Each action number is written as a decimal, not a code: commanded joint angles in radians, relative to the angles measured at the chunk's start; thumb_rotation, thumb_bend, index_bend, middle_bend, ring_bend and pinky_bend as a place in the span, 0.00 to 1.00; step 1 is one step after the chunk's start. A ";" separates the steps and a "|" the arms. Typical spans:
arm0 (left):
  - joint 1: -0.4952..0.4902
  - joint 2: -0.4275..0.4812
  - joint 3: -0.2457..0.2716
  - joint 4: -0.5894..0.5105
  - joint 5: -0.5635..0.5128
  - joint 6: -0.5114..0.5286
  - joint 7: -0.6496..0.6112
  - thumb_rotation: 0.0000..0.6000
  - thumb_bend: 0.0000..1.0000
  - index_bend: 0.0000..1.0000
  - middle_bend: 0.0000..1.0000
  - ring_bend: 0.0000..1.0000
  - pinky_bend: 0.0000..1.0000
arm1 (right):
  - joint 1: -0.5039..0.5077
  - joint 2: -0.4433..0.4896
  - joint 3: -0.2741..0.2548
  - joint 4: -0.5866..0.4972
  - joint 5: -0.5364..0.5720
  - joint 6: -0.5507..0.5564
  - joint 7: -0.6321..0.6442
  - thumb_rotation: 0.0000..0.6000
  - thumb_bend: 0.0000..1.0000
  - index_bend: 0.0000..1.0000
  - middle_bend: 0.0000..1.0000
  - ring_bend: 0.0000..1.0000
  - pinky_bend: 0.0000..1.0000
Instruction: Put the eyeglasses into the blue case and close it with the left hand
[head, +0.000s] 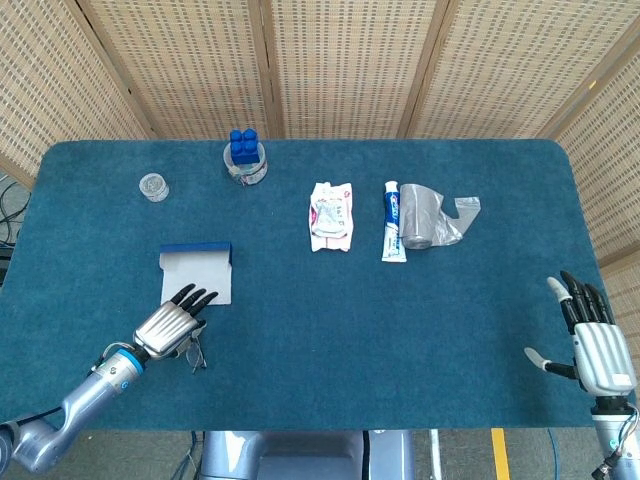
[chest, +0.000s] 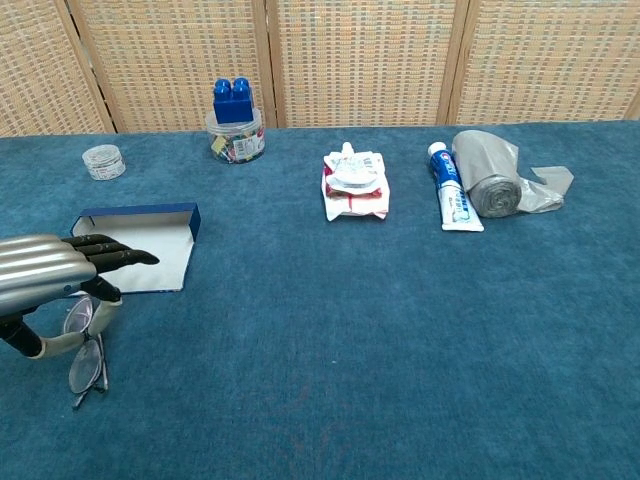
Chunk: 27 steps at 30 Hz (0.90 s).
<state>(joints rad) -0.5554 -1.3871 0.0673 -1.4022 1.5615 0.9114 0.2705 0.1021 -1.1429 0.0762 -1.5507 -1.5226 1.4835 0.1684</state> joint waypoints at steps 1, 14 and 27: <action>0.001 -0.002 0.002 0.003 0.000 0.005 -0.004 1.00 0.44 0.57 0.00 0.00 0.00 | 0.000 0.000 0.000 0.000 0.001 -0.001 0.000 1.00 0.00 0.00 0.00 0.00 0.00; 0.003 0.014 0.002 -0.007 -0.002 0.031 -0.032 1.00 0.44 0.60 0.00 0.00 0.00 | 0.001 0.002 -0.001 -0.002 0.002 -0.004 0.004 1.00 0.00 0.00 0.00 0.00 0.00; -0.012 0.056 -0.115 0.013 -0.125 0.063 -0.167 1.00 0.45 0.61 0.00 0.00 0.00 | 0.003 0.005 -0.003 -0.005 -0.001 -0.009 0.012 1.00 0.00 0.00 0.00 0.00 0.00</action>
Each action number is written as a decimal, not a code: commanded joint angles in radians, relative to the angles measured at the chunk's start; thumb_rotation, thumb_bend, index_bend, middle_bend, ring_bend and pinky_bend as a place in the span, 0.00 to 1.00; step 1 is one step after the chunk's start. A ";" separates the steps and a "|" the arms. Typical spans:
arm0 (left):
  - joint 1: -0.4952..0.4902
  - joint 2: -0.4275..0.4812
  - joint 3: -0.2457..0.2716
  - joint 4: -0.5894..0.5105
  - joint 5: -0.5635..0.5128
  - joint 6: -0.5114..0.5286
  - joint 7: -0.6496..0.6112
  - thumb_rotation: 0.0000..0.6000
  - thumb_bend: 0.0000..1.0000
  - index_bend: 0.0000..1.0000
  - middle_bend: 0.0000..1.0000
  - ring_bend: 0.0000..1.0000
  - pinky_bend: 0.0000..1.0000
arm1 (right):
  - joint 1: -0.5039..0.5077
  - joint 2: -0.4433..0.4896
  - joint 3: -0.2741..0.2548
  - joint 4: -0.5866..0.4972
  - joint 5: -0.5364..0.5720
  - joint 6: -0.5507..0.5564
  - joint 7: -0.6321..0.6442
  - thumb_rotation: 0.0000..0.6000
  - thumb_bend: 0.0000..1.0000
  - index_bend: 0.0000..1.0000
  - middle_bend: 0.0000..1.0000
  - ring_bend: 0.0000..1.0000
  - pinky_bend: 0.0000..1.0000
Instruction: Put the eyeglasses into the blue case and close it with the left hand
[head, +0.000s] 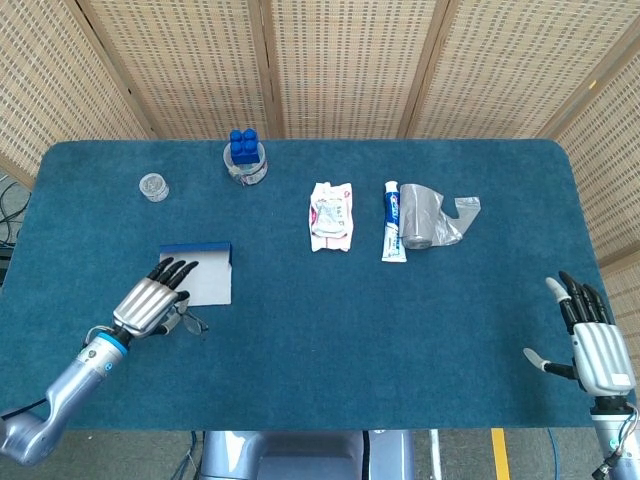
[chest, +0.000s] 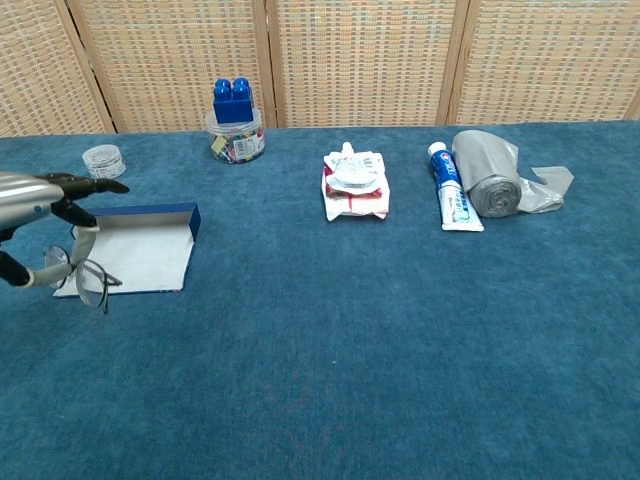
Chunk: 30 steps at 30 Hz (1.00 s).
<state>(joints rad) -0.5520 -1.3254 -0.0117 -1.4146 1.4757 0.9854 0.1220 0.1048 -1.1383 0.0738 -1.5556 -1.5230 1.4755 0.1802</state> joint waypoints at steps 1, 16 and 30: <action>-0.022 -0.011 -0.046 0.034 -0.054 -0.018 -0.020 1.00 0.45 0.61 0.00 0.00 0.00 | 0.001 0.001 0.000 -0.001 0.000 -0.002 -0.001 1.00 0.00 0.00 0.00 0.00 0.00; -0.111 -0.163 -0.133 0.248 -0.255 -0.169 -0.012 1.00 0.44 0.62 0.00 0.00 0.00 | 0.009 0.009 -0.005 -0.010 0.002 -0.025 0.023 1.00 0.00 0.00 0.00 0.00 0.00; -0.176 -0.240 -0.166 0.361 -0.317 -0.249 -0.028 1.00 0.44 0.62 0.00 0.00 0.00 | 0.016 0.015 -0.006 -0.017 0.004 -0.038 0.037 1.00 0.00 0.00 0.00 0.00 0.00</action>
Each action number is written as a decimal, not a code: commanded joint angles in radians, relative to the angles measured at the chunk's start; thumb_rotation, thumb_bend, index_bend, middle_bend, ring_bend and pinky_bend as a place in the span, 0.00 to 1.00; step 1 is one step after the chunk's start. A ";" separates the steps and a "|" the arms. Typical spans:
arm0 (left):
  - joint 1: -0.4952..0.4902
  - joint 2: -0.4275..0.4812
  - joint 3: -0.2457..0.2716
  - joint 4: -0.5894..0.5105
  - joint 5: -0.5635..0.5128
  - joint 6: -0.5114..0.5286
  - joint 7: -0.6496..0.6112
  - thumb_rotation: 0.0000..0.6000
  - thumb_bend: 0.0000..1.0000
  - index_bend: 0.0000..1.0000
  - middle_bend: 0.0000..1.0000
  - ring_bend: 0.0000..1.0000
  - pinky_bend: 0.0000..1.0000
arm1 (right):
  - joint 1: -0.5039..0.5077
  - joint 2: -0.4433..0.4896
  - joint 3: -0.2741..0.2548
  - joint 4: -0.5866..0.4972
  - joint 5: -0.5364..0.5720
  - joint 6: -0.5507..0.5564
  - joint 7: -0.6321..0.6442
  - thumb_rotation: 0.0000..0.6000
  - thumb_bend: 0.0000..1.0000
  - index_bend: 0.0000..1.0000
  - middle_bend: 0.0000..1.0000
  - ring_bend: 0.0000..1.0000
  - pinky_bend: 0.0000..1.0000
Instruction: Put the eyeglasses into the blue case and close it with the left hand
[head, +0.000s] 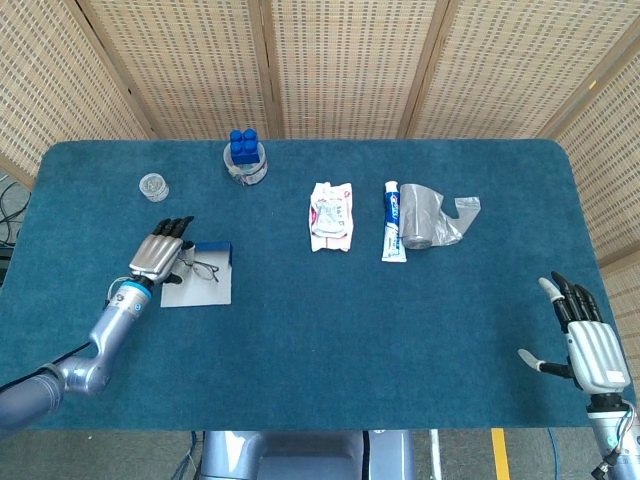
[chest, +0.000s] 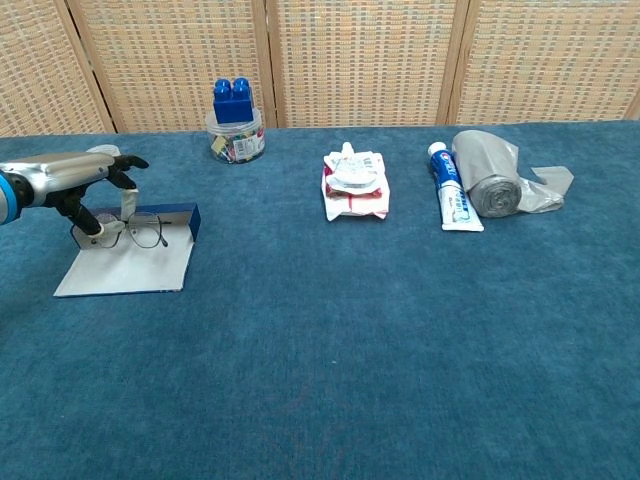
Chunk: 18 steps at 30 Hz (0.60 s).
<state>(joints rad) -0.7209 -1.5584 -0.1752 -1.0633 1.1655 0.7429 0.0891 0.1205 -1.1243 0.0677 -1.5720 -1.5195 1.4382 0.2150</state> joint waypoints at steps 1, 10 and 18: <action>-0.011 -0.011 -0.001 0.018 -0.009 -0.008 0.013 1.00 0.44 0.62 0.00 0.00 0.00 | 0.001 0.002 0.000 -0.001 0.000 -0.002 0.003 1.00 0.00 0.00 0.00 0.00 0.00; -0.028 -0.048 -0.008 0.080 -0.053 -0.032 0.035 1.00 0.44 0.62 0.00 0.00 0.00 | 0.002 0.003 -0.001 -0.003 0.001 -0.004 0.011 1.00 0.00 0.00 0.00 0.00 0.00; -0.013 -0.033 0.000 0.052 -0.008 0.012 -0.016 1.00 0.40 0.17 0.00 0.00 0.00 | 0.003 0.004 -0.003 -0.002 -0.001 -0.004 0.015 1.00 0.00 0.00 0.00 0.00 0.00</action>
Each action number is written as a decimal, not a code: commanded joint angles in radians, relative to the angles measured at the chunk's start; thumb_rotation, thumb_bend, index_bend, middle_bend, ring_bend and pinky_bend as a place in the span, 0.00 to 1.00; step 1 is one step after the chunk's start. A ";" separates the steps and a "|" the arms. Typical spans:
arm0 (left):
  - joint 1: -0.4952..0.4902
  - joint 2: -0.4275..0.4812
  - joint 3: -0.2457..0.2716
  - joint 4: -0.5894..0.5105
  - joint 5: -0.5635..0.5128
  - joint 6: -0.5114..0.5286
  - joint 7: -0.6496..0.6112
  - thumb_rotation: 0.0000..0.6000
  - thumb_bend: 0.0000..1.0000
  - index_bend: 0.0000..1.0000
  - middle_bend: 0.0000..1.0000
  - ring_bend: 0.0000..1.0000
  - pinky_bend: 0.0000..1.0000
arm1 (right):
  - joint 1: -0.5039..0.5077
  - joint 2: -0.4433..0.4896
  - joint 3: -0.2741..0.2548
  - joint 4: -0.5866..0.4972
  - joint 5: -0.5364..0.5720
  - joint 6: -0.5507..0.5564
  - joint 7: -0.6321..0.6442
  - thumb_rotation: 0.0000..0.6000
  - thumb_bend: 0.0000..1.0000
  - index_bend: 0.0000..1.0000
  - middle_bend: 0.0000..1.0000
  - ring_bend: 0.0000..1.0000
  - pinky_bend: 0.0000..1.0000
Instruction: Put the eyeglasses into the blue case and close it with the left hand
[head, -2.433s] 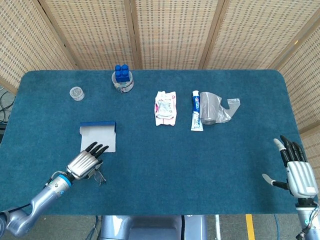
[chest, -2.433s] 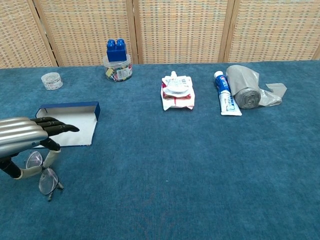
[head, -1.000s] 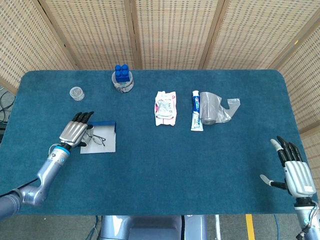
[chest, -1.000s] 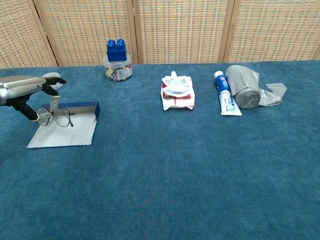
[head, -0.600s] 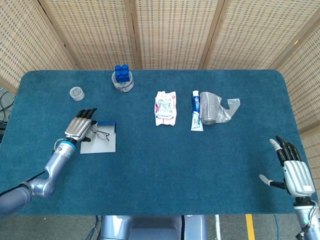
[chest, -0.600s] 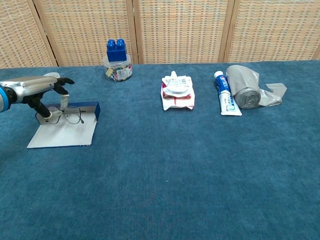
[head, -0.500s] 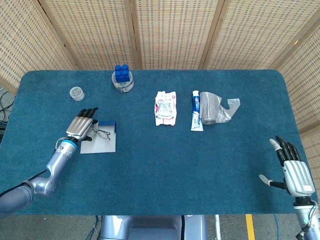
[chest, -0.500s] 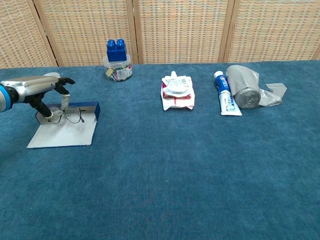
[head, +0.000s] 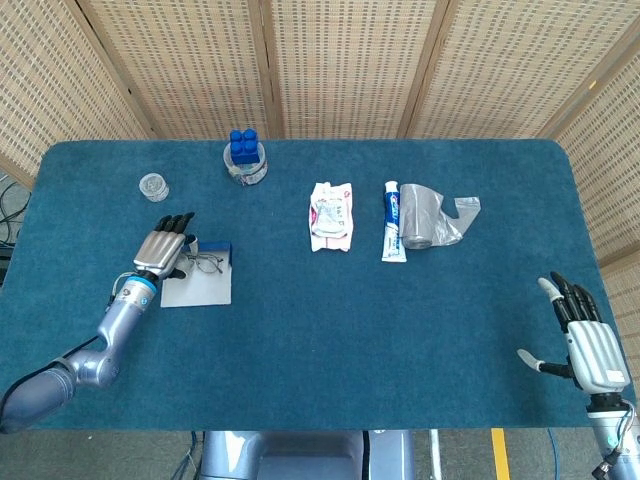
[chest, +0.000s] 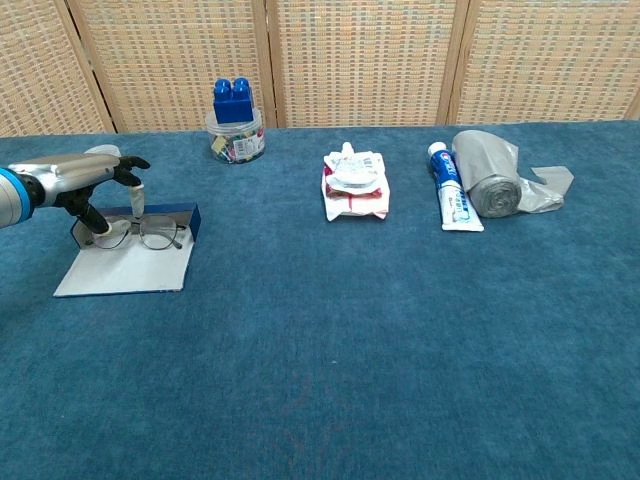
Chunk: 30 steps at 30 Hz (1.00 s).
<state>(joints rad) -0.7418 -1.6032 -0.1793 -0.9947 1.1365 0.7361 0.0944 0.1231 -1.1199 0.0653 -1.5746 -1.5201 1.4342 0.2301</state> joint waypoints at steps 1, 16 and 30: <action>0.009 0.014 0.006 -0.018 0.025 0.022 -0.024 1.00 0.39 0.11 0.00 0.00 0.00 | 0.000 0.000 0.000 0.000 0.000 0.001 0.000 1.00 0.00 0.00 0.00 0.00 0.00; 0.085 0.137 0.039 -0.194 0.078 0.127 -0.055 1.00 0.17 0.00 0.00 0.00 0.00 | 0.000 0.002 -0.002 -0.001 -0.001 0.000 0.013 1.00 0.00 0.00 0.00 0.00 0.00; 0.261 0.158 0.109 -0.374 0.167 0.405 -0.049 1.00 0.02 0.00 0.00 0.00 0.00 | 0.000 0.003 -0.004 -0.004 -0.008 0.004 0.022 1.00 0.00 0.00 0.00 0.00 0.00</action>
<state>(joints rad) -0.5009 -1.4278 -0.0835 -1.3591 1.2873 1.1181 0.0427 0.1232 -1.1168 0.0612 -1.5781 -1.5277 1.4380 0.2522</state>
